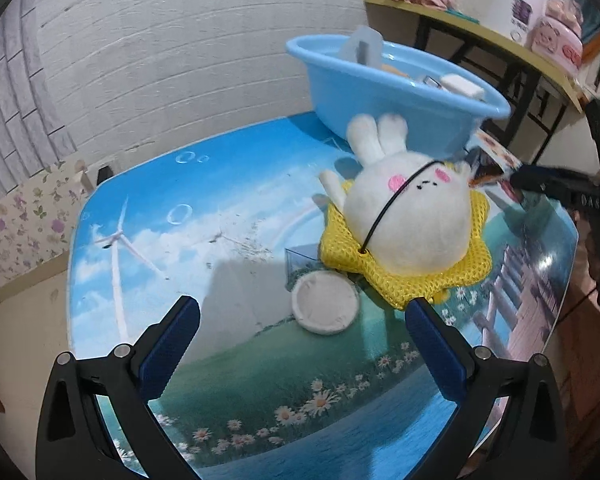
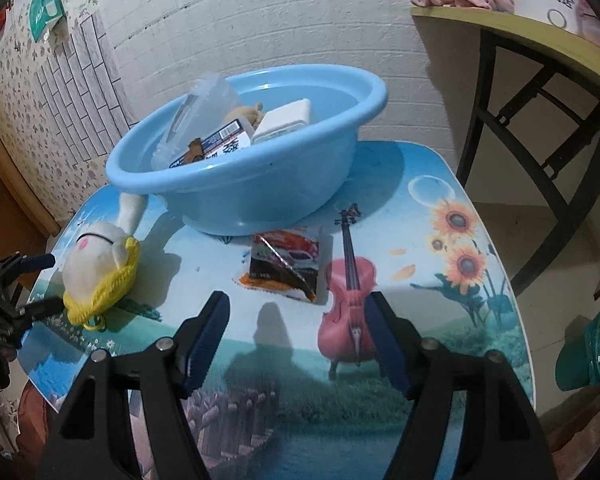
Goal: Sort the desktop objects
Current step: 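Withdraw both grippers from the basin and move toward the table items, then grasp the white cotton pad with left gripper while right grasps the snack packet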
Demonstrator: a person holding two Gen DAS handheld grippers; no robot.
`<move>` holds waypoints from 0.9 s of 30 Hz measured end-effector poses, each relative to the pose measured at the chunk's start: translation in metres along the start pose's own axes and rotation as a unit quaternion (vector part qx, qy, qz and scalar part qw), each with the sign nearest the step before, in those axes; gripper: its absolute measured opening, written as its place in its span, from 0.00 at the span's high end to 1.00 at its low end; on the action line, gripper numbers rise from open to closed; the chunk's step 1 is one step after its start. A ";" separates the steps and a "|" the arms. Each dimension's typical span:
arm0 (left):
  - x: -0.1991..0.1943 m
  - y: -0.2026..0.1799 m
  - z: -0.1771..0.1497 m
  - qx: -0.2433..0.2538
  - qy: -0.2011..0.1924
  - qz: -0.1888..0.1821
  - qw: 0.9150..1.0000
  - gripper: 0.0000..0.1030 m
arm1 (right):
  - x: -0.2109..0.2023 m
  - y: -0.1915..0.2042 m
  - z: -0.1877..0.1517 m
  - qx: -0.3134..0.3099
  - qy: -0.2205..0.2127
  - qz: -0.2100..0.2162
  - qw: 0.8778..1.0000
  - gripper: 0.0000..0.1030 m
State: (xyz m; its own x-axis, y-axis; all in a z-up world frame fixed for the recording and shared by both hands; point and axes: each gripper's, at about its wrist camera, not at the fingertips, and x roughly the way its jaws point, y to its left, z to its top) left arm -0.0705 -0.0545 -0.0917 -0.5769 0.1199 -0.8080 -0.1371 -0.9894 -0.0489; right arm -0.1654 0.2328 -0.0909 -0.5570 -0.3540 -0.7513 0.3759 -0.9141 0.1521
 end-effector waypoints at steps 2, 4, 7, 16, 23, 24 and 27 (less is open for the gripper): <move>0.006 -0.005 0.000 0.013 0.006 -0.001 1.000 0.00 | 0.004 0.003 0.003 -0.003 0.002 0.000 1.000 0.32; 0.011 -0.009 0.000 0.022 0.010 0.000 1.000 0.00 | 0.007 0.005 0.006 -0.006 0.004 -0.001 1.000 0.32; 0.015 -0.011 0.000 0.023 0.009 -0.009 1.000 0.01 | 0.013 0.007 0.009 -0.011 0.006 -0.003 1.000 0.32; 0.014 -0.017 0.001 0.035 -0.003 -0.032 0.999 0.64 | 0.033 0.013 0.018 -0.011 0.013 -0.017 1.000 0.32; 0.009 -0.019 -0.001 0.027 -0.006 -0.028 0.999 0.64 | 0.037 0.019 0.014 -0.030 0.016 -0.002 0.999 0.43; 0.008 -0.018 -0.001 0.025 -0.006 -0.027 0.999 0.64 | 0.035 0.020 0.012 -0.034 0.015 -0.005 0.999 0.50; 0.004 -0.014 0.001 0.020 -0.011 -0.020 1.000 0.64 | 0.032 0.017 0.010 -0.034 0.016 0.004 0.999 0.57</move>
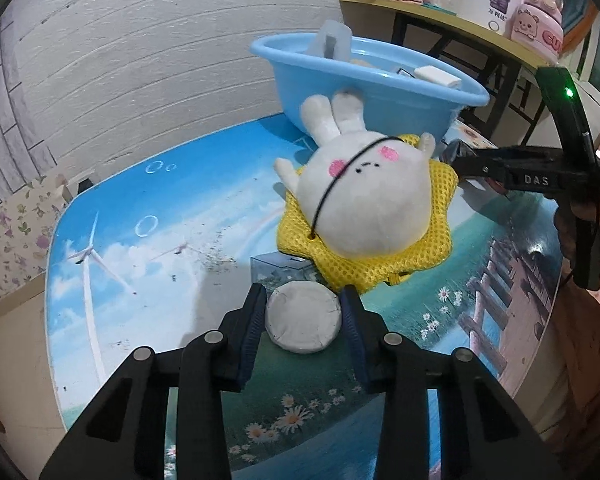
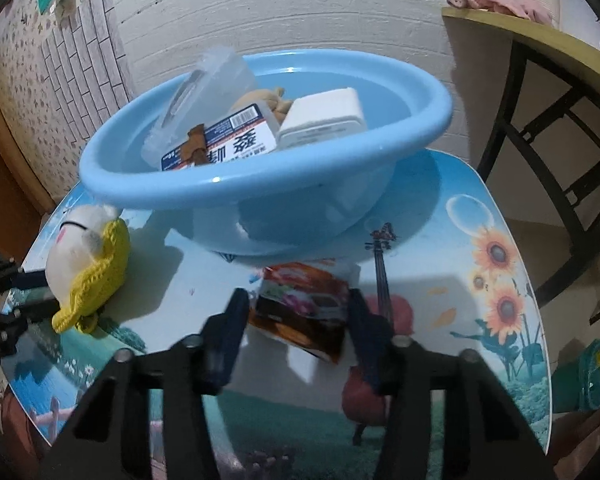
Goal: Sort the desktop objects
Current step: 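Grasp the white cotton pad with left gripper while right grasps the snack packet, then carry the cotton pad and snack packet into the basin and release both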
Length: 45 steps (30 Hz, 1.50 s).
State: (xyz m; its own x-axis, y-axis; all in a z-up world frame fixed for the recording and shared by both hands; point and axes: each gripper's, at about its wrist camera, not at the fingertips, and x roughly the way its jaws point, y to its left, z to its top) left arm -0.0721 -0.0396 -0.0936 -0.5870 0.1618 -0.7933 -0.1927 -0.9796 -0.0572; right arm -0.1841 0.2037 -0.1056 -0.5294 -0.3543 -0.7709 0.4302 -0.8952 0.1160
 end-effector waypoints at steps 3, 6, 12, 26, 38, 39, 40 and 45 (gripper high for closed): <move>-0.005 0.003 0.002 -0.001 -0.006 0.007 1.000 0.64 | -0.005 -0.001 -0.004 0.003 0.000 0.007 1.000 0.60; -0.011 0.006 0.004 -0.006 -0.011 0.011 1.000 0.64 | -0.009 -0.004 -0.008 0.008 -0.002 0.013 1.000 0.61; -0.018 0.006 0.001 -0.007 -0.014 0.015 1.000 0.64 | -0.026 -0.009 -0.016 0.016 -0.012 0.017 1.000 0.62; -0.031 -0.011 -0.002 0.002 -0.019 0.009 1.000 0.64 | -0.056 0.011 -0.041 -0.037 -0.010 0.030 0.999 0.62; -0.027 -0.031 -0.003 0.018 -0.013 -0.011 1.000 0.64 | -0.046 0.025 -0.042 -0.053 0.003 0.017 0.998 0.40; -0.027 -0.033 -0.003 0.020 -0.012 -0.012 1.000 0.64 | -0.043 0.026 -0.042 -0.057 0.004 0.010 0.998 0.39; -0.027 -0.034 -0.003 0.021 -0.013 -0.013 1.000 0.64 | -0.042 0.027 -0.043 -0.062 0.004 0.005 0.998 0.39; -0.027 -0.037 -0.002 0.024 -0.015 -0.016 0.999 0.64 | -0.036 0.030 -0.045 -0.091 0.005 -0.020 0.996 0.52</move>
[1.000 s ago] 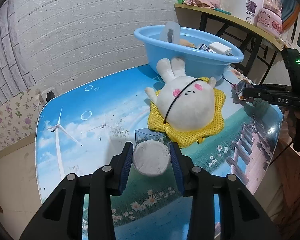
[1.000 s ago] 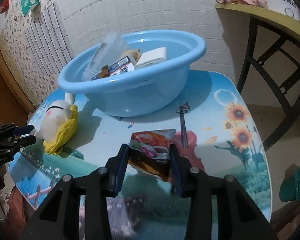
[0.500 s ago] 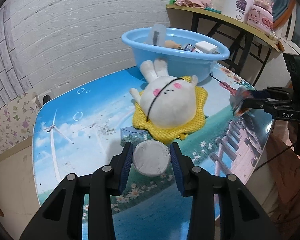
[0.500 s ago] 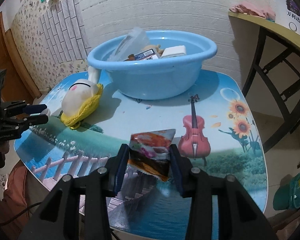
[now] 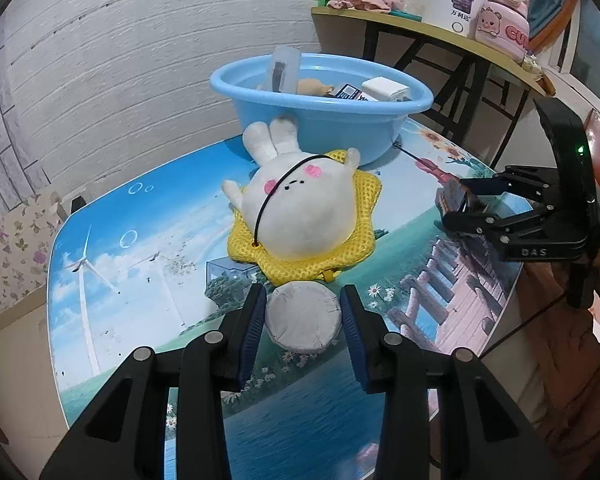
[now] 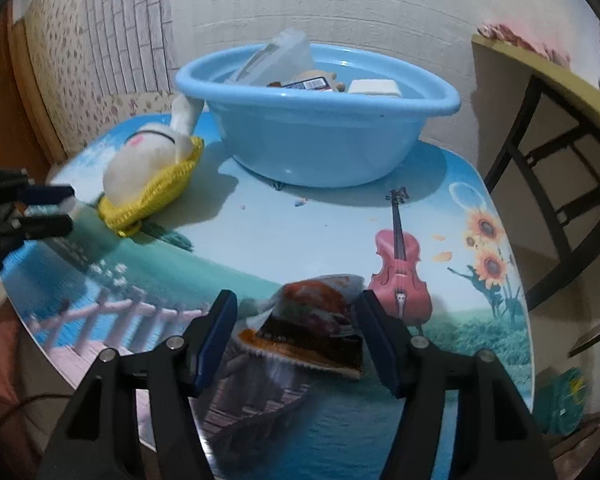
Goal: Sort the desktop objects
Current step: 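Carry the cotton pad and snack packet into the basin and release both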
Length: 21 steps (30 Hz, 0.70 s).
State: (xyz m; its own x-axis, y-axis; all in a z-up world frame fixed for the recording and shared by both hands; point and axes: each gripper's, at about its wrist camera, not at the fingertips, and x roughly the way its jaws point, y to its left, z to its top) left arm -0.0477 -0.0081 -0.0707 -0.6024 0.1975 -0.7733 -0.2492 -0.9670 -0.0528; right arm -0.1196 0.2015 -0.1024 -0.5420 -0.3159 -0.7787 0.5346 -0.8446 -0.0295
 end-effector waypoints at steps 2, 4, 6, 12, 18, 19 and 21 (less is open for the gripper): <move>0.000 -0.001 0.000 0.001 0.000 0.000 1.000 0.64 | -0.001 -0.007 0.000 0.018 -0.001 0.017 1.000 0.55; 0.000 -0.002 0.001 0.002 0.000 0.001 1.000 0.64 | -0.004 -0.014 0.000 0.037 -0.007 0.030 0.999 0.59; -0.003 -0.002 0.003 0.002 -0.002 -0.001 1.000 0.64 | -0.010 -0.018 0.000 0.049 -0.019 0.033 0.998 0.64; -0.024 -0.009 0.025 0.012 -0.038 -0.010 0.999 0.64 | -0.031 -0.024 0.008 0.057 -0.054 0.058 0.995 0.76; -0.028 -0.015 0.045 0.019 -0.052 -0.016 0.998 0.64 | -0.044 -0.031 0.013 0.073 -0.079 0.072 0.992 0.76; -0.028 -0.017 0.046 0.021 -0.053 -0.016 0.998 0.64 | -0.047 -0.032 0.015 0.074 -0.083 0.072 0.991 0.76; -0.028 -0.020 0.052 0.024 -0.057 -0.018 0.998 0.64 | -0.053 -0.034 0.020 0.075 -0.095 0.076 0.990 0.76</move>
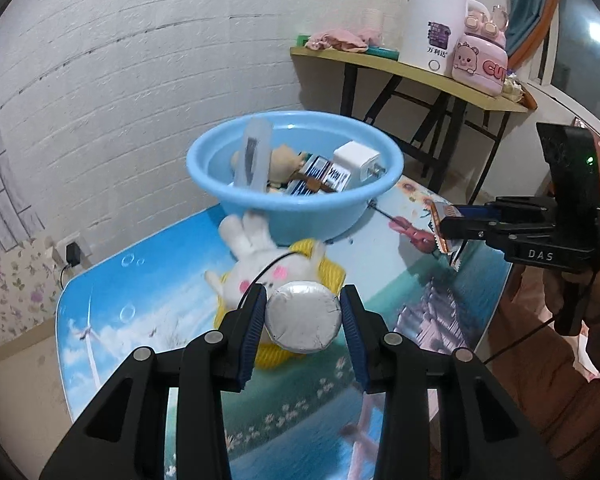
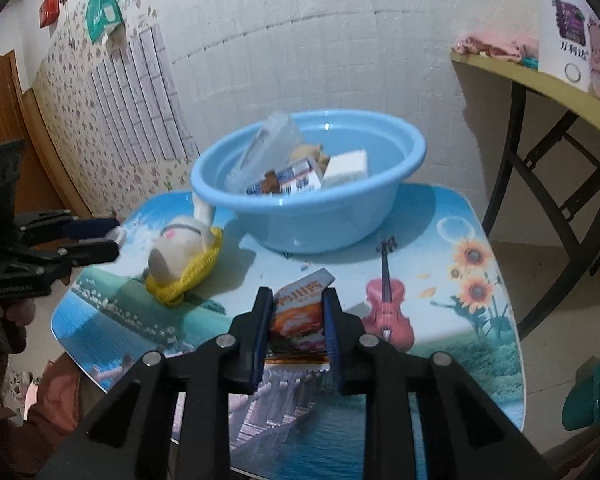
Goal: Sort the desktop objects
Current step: 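Carry the cotton pad and snack packet into the basin and release both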
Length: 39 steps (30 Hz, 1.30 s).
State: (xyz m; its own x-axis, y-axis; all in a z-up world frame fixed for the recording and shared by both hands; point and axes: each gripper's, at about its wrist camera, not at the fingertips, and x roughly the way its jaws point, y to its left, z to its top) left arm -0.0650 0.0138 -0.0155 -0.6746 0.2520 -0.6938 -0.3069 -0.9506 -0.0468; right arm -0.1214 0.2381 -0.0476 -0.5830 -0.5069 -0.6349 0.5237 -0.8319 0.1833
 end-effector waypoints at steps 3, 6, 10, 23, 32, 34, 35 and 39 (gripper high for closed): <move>-0.003 -0.007 0.012 0.006 -0.014 -0.015 1.000 0.64 | -0.007 0.003 0.013 -0.002 -0.015 0.015 1.000 0.76; 0.001 -0.012 0.026 0.017 -0.019 -0.017 1.000 0.64 | -0.012 0.007 0.029 -0.013 -0.035 0.021 0.999 0.76; 0.008 -0.010 0.043 0.013 -0.023 -0.032 0.999 0.64 | -0.013 0.014 0.050 -0.024 -0.045 0.027 0.998 0.76; 0.063 -0.003 0.088 0.034 -0.001 -0.024 0.999 0.64 | 0.031 -0.002 0.097 -0.040 -0.055 0.035 0.997 0.76; 0.095 0.005 0.101 0.032 0.012 -0.004 0.999 0.33 | 0.057 -0.020 0.105 -0.029 -0.035 0.014 0.999 0.74; 0.096 0.005 0.101 0.026 0.012 -0.003 1.000 0.25 | 0.057 -0.022 0.105 -0.023 -0.037 0.017 0.999 0.74; 0.096 0.007 0.101 0.023 0.012 -0.001 1.000 0.24 | 0.056 -0.022 0.104 -0.022 -0.037 0.017 0.999 0.73; 0.095 0.009 0.098 0.024 0.016 0.013 1.000 0.22 | 0.051 -0.023 0.103 -0.017 -0.037 0.014 0.999 0.67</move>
State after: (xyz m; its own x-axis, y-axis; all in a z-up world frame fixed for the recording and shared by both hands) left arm -0.1983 0.0471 -0.0113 -0.6615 0.2217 -0.7164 -0.3220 -0.9467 0.0043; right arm -0.2270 0.2077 -0.0075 -0.6111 -0.5461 -0.5730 0.5602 -0.8098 0.1744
